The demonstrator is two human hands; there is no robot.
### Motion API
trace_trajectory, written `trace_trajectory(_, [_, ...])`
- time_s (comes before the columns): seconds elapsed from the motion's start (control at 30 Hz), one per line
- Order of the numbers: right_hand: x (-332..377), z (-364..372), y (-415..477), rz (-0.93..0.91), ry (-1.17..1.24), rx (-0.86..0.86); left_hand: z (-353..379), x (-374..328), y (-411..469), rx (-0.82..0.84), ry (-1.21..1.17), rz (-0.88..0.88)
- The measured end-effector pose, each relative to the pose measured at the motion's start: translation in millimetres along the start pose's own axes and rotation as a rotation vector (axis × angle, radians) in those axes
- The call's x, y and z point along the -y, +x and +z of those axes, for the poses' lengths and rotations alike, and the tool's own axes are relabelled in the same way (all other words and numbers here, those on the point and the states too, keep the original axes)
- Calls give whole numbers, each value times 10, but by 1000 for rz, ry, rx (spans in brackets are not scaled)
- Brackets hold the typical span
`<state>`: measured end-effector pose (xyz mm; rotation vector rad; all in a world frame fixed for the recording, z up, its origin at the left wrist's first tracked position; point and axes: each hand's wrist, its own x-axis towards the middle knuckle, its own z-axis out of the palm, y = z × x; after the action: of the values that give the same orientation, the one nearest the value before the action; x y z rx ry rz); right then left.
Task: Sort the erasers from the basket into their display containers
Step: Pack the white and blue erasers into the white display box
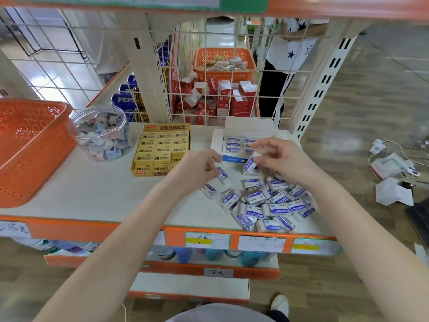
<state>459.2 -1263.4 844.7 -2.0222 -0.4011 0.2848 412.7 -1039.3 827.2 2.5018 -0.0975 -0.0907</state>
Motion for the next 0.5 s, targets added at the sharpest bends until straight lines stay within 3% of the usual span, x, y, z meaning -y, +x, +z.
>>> trace_trajectory(0.23, [42,32,-42,24,103,90,125,-111,25,105,26,48])
trace_trajectory(0.5, [-8,-8,-39,99,87,90,121,-41,48,79,-3,57])
